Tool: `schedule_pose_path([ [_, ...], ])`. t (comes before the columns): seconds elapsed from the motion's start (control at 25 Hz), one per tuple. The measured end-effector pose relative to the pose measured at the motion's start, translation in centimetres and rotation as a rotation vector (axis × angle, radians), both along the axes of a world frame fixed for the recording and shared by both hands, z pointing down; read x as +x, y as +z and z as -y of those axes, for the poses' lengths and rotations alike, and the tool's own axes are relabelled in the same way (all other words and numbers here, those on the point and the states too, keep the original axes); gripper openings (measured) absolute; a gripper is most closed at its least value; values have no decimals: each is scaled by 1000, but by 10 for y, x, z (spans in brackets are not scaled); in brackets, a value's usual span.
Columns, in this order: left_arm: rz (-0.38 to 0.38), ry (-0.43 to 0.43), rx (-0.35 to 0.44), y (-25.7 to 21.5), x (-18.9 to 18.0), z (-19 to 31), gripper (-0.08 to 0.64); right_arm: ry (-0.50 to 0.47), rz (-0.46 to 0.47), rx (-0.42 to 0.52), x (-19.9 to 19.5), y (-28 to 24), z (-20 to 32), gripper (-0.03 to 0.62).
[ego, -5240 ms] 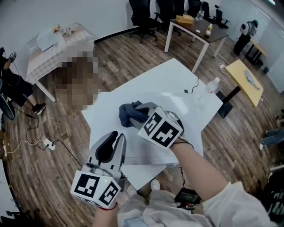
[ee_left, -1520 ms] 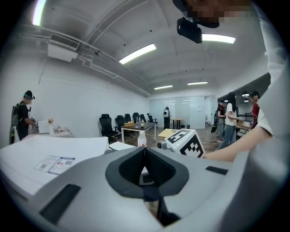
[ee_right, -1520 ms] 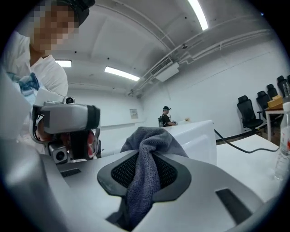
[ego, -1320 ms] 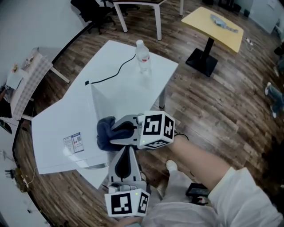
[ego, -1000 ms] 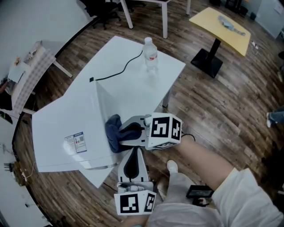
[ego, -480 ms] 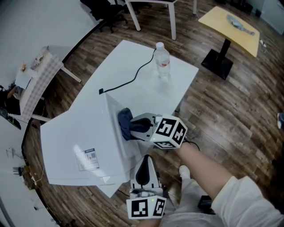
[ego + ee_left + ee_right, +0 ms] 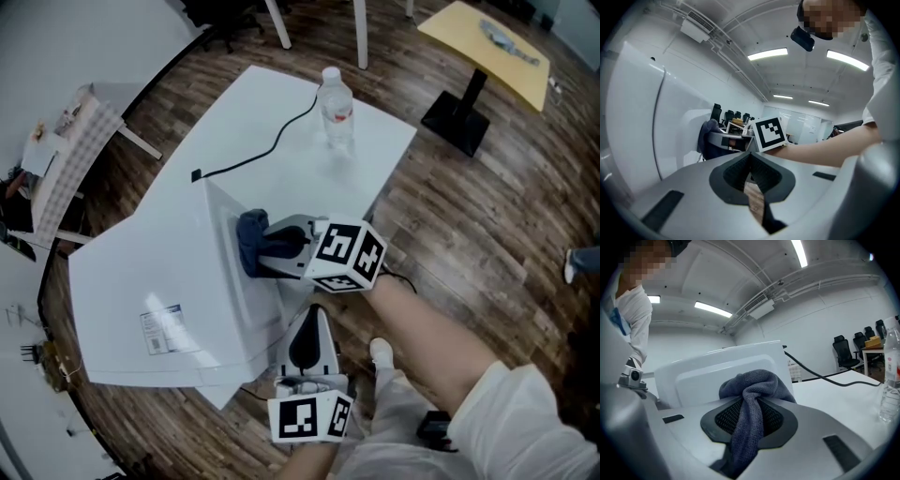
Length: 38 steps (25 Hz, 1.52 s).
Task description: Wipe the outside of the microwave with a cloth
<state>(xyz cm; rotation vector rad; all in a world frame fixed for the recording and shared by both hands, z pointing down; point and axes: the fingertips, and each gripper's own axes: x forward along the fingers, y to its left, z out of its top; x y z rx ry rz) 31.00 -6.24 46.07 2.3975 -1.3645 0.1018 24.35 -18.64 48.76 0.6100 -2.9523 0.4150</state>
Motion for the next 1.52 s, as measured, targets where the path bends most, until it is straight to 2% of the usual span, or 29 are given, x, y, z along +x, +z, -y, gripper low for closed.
schedule_pose_path([
  [0.08, -16, 45, -8, 3, 7, 0, 3, -34, 12, -11, -2, 2, -11, 94],
  [0.28, -75, 224, -7, 8, 25, -18, 2, -130, 7, -27, -9, 10, -42, 94],
  [0.4, -87, 306, -4, 12, 28, -35, 3, -155, 16, -37, -12, 14, -59, 94],
  [0.6, -62, 430, 7, 17, 33, -64, 2, -206, 65, -74, -15, 19, -91, 94],
  [0.88, -27, 596, 13, 22, 46, -107, 2, -338, 60, -114, -27, 34, -143, 94],
  [1.12, -28, 609, 2, 22, 47, -108, 3, -280, 49, -89, -23, 40, -132, 94],
  [1.36, -26, 583, 20, 16, 41, -95, 3, -156, 29, -49, -8, 30, -72, 94],
  [1.52, -25, 556, 15, 11, 37, -87, 3, -136, -27, -30, -6, 31, -44, 94],
])
